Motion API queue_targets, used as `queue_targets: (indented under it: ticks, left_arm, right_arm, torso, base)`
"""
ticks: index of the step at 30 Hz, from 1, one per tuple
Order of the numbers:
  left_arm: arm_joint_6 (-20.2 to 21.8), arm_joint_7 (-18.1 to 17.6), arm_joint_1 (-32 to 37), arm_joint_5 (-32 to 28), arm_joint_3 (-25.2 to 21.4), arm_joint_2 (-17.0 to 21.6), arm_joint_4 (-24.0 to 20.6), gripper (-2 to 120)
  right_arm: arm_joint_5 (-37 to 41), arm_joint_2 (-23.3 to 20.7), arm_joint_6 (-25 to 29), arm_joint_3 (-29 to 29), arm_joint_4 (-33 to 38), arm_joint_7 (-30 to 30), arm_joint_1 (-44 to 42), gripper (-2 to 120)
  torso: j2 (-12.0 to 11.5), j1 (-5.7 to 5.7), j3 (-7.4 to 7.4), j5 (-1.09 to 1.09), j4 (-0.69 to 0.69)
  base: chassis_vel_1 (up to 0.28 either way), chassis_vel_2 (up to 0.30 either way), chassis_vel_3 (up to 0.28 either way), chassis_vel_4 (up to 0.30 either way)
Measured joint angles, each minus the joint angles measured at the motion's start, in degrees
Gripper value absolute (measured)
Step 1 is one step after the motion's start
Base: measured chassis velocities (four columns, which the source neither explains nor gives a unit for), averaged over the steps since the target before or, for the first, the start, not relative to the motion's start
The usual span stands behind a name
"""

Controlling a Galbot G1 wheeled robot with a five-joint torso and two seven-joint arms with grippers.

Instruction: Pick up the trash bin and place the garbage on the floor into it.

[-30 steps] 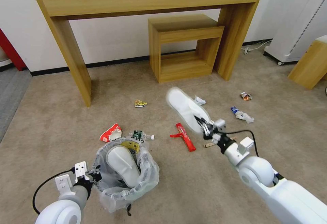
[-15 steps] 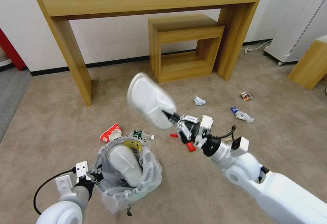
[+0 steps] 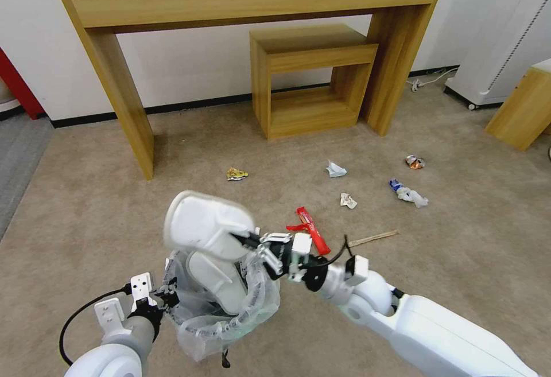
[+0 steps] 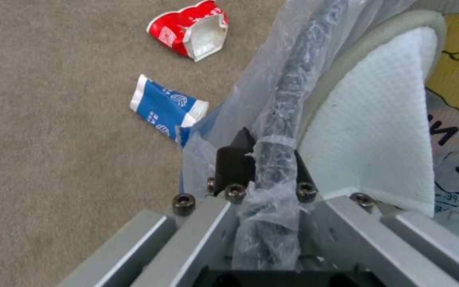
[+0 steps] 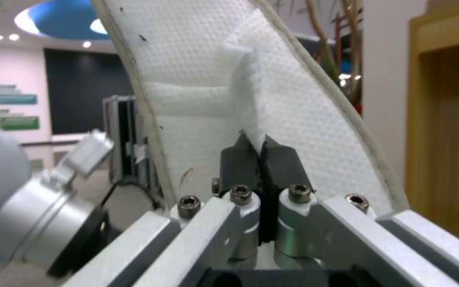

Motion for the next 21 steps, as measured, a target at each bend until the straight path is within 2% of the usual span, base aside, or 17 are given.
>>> queue_targets:
  ticks: [1, 4, 9, 11, 21]
  left_arm:
    - [0.00, 0.00, 0.00, 0.00, 0.00, 0.00, 0.00, 1]
    - [0.08, 0.00, 0.45, 0.38, 0.02, -0.68, -0.74, 1]
    - [0.09, 0.03, 0.68, 0.46, -0.22, -1.07, -1.25, 1]
    - [0.09, 0.10, 1.14, 0.54, -0.41, -1.32, -1.66, 1]
    - [-0.22, 0.38, 1.87, 0.90, -0.83, -1.55, -1.84, 1]
  right_arm:
    - [0.00, 0.00, 0.00, 0.00, 0.00, 0.00, 0.00, 0]
    - [0.63, 1.40, -0.05, -7.23, -2.37, 1.54, 4.63, 0]
    - [0.33, 3.23, -0.05, -11.80, -6.20, 1.81, 6.71, 0]
    - [-0.39, 5.07, 0.42, -14.86, -9.90, 1.75, 7.78, 0]
    - [-2.40, 7.24, 0.69, -17.12, -13.25, 1.91, 8.06, 0]
  torso:
    - [0.00, 0.00, 0.00, 0.00, 0.00]
    - [0.00, 0.00, 0.00, -0.01, 0.01]
    - [0.00, 0.00, 0.00, -0.01, 0.00]
    - [0.00, 0.00, 0.00, -0.01, 0.00]
    - [0.00, 0.00, 0.00, 0.00, 0.00]
  base:
    - [0.000, 0.000, 0.000, 0.000]
    - [0.000, 0.000, 0.000, 0.000]
    - [0.000, 0.000, 0.000, 0.000]
    - [0.000, 0.000, 0.000, 0.000]
    - [0.000, 0.000, 0.000, 0.000]
